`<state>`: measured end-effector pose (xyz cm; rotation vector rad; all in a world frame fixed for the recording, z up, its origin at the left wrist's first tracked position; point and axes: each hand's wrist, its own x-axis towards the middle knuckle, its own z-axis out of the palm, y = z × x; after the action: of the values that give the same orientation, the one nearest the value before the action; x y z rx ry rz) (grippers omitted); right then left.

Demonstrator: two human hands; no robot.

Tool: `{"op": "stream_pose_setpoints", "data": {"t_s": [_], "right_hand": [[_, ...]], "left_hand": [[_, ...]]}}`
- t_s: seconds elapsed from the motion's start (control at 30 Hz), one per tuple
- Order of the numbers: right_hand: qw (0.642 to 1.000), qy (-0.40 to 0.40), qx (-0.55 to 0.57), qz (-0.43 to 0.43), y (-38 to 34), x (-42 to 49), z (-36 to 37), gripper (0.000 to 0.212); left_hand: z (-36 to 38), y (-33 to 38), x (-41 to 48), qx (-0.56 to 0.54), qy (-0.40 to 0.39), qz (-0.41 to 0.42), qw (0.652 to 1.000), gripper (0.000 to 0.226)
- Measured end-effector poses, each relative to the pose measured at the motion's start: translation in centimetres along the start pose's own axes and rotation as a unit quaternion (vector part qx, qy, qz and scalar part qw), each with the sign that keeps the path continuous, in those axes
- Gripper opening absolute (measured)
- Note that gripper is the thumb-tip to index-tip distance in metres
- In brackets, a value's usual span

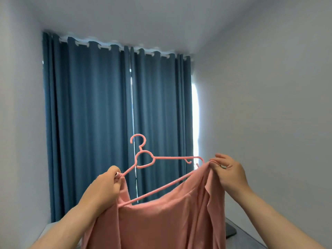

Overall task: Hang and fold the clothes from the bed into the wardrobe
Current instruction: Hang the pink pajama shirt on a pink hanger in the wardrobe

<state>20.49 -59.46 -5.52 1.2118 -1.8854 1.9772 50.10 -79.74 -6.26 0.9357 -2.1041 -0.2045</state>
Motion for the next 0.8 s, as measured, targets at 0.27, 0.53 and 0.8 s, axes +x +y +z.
{"op": "stream_pose_setpoints", "data": {"t_s": [0.27,0.53,0.8], "right_hand": [[0.987,-0.113,-0.05,0.107,0.4,3.6,-2.4,0.016],[0.955,-0.236,0.101,0.148,-5.8,2.0,-1.8,0.009],[0.951,-0.2,-0.192,-0.137,-5.4,-0.9,1.7,0.029]], "left_hand": [[-1.6,-2.2,-0.3,0.197,0.056,0.278,0.938,0.017],[-1.3,-0.7,0.4,0.183,0.137,0.258,0.939,0.02],[-1.7,1.6,-0.9,0.1,0.178,0.247,0.947,0.029]]}}
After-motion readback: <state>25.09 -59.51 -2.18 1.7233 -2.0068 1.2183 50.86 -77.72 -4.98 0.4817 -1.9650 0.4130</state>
